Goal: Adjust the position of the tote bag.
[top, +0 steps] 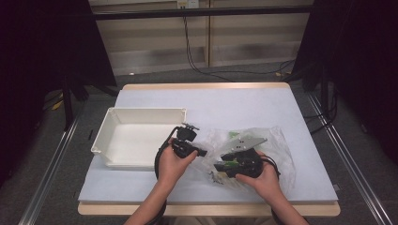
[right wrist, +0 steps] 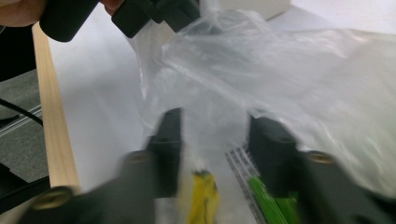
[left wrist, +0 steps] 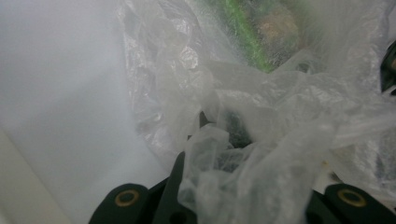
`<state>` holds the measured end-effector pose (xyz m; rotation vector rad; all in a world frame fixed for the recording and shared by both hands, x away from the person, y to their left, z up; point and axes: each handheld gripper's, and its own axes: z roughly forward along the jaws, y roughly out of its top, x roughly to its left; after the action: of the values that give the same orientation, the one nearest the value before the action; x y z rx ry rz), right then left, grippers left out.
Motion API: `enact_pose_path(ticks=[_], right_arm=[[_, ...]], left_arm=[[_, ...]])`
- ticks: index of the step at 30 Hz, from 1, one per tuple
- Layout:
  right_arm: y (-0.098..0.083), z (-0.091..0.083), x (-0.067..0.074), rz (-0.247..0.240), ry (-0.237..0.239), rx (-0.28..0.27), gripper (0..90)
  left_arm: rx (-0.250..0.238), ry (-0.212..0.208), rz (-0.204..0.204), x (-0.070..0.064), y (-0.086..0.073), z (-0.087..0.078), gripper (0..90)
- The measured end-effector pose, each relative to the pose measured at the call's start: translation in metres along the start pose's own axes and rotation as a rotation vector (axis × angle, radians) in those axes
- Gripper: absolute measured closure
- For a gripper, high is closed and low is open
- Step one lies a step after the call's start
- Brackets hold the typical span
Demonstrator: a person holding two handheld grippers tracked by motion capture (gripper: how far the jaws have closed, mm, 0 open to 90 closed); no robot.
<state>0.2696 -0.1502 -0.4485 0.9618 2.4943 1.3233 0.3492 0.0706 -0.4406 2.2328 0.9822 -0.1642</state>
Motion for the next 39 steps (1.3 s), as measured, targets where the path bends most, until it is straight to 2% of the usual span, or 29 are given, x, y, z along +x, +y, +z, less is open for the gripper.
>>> enact_pose_path(ticks=[1,2,3,4,8,10,11,12,14,15,16,19,21,25,26,27,28,32,33,35,36,39], right_arm=[[0.001,0.004,0.0,-0.006,0.02,0.004,67.8],[0.001,0.009,0.0,-0.004,0.041,0.021,70.6],[-0.001,0.014,0.001,-0.006,0.06,0.04,75.3],[-0.003,0.019,0.004,-0.015,0.059,0.072,79.7],[-0.012,0.028,0.009,-0.04,0.075,0.098,87.9],[-0.014,0.03,0.011,-0.051,0.072,0.107,88.4],[-0.014,0.03,0.012,-0.058,0.069,0.118,88.3],[-0.015,0.031,0.014,-0.066,0.075,0.128,86.9],[-0.013,0.026,0.016,-0.078,0.062,0.118,76.1],[-0.012,0.023,0.016,-0.075,0.059,0.11,74.0],[-0.011,0.017,0.016,-0.07,0.054,0.1,69.2],[-0.01,0.003,0.016,-0.064,0.042,0.07,63.2],[-0.01,-0.007,0.014,-0.05,0.023,0.05,55.6],[-0.008,-0.017,0.009,-0.024,-0.003,0.014,53.2],[-0.006,-0.018,0.007,-0.022,-0.006,0.005,55.0],[-0.004,-0.018,0.006,-0.02,-0.014,-0.002,58.3],[-0.002,-0.017,0.005,-0.015,-0.013,-0.01,58.7],[0.006,-0.006,-0.003,0.056,-0.032,-0.017,65.7],[0.007,-0.002,-0.006,0.072,-0.035,-0.019,68.7],[0.009,0.005,-0.012,0.101,-0.044,-0.018,73.7],[0.01,0.01,-0.017,0.13,-0.051,-0.022,78.8],[0.012,0.018,-0.027,0.172,-0.068,-0.01,86.6]], left_arm=[[-0.005,-0.005,-0.003,0.0,0.0,0.0,87.4],[-0.008,-0.014,-0.006,0.0,0.0,-0.001,83.8],[-0.028,-0.037,-0.025,-0.001,0.0,-0.002,78.5],[-0.042,-0.04,-0.031,-0.001,-0.001,-0.003,72.1],[-0.066,-0.065,-0.045,-0.008,-0.003,-0.007,62.1],[-0.057,-0.072,-0.025,-0.009,-0.003,-0.008,60.0],[-0.067,-0.079,-0.037,-0.011,-0.004,-0.006,59.2],[-0.056,-0.072,-0.023,-0.011,-0.005,-0.005,61.0],[-0.038,-0.07,-0.016,-0.011,-0.006,-0.002,72.6],[-0.034,-0.066,-0.021,-0.012,-0.007,0.0,77.1],[-0.008,-0.061,0.002,-0.009,-0.007,0.0,82.5],[-0.009,-0.052,-0.013,-0.008,-0.008,0.003,87.1],[-0.005,-0.051,-0.005,-0.007,-0.008,0.004,87.8],[0.002,-0.046,-0.003,-0.007,-0.008,0.004,88.4],[-0.013,-0.05,-0.035,-0.01,-0.008,0.006,88.5],[-0.005,-0.051,-0.018,-0.009,-0.008,0.005,88.5],[-0.002,-0.052,-0.018,-0.009,-0.008,0.005,88.5],[0.026,-0.059,0.023,-0.009,-0.009,0.006,88.2],[0.016,-0.059,0.011,-0.01,-0.009,0.006,87.9],[0.017,-0.06,0.015,-0.01,-0.009,0.005,86.3],[0.017,-0.057,0.022,-0.01,-0.009,0.004,84.1],[0.003,-0.07,0.026,-0.011,-0.01,0.001,75.3]])
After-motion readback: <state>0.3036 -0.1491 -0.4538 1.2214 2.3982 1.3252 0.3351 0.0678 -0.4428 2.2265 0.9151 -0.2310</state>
